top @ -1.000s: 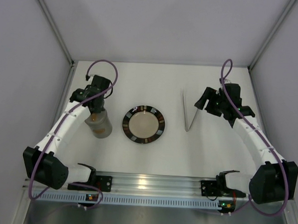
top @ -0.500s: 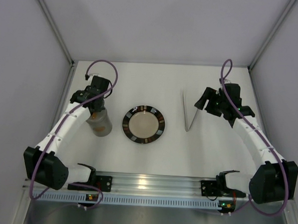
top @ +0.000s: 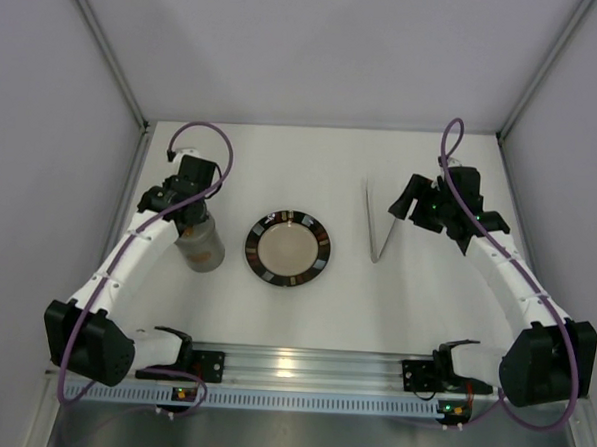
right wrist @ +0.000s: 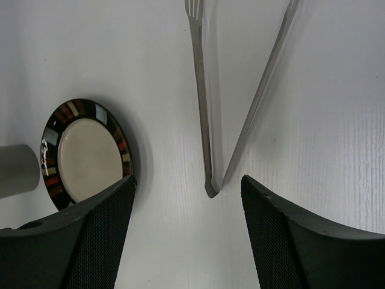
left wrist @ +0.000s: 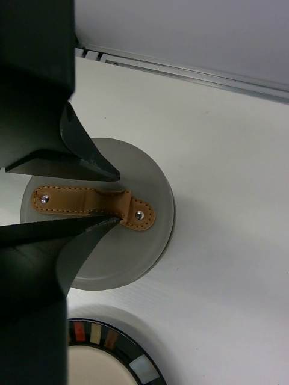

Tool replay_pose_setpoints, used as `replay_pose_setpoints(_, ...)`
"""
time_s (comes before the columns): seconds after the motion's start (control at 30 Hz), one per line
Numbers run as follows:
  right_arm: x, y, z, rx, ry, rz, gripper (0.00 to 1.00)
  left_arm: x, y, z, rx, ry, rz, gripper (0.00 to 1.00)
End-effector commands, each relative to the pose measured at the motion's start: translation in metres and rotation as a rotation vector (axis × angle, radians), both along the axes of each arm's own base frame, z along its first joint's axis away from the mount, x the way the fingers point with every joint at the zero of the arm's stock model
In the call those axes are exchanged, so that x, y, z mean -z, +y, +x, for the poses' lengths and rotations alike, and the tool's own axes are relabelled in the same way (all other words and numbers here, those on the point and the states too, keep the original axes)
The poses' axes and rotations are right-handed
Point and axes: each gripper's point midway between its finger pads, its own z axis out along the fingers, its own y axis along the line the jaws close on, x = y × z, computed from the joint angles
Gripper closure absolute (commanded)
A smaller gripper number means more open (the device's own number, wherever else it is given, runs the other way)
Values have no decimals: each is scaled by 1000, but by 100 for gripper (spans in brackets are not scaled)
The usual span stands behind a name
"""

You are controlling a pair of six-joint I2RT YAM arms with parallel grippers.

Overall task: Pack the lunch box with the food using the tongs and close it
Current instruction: Close the box lid on the packing box.

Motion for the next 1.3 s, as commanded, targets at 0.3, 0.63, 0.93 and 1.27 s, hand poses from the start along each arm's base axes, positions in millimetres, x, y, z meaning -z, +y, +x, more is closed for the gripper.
replay_pose_setpoints(0.3, -8, 9, 6, -17, -55, -5, 30, 27, -4, -23, 14, 113, -38, 56)
replay_pose_setpoints(0.63, -9, 10, 6, -22, -56, -7, 30, 31, -10, -28, 13, 93, -90, 45)
replay_pose_setpoints(0.93, -8, 15, 6, -35, -52, -10, 30, 51, -23, -37, 14, 91, -187, 42)
replay_pose_setpoints(1.27, -7, 23, 7, -50, -46, -19, 30, 49, -25, -41, -40, 33, -245, 39)
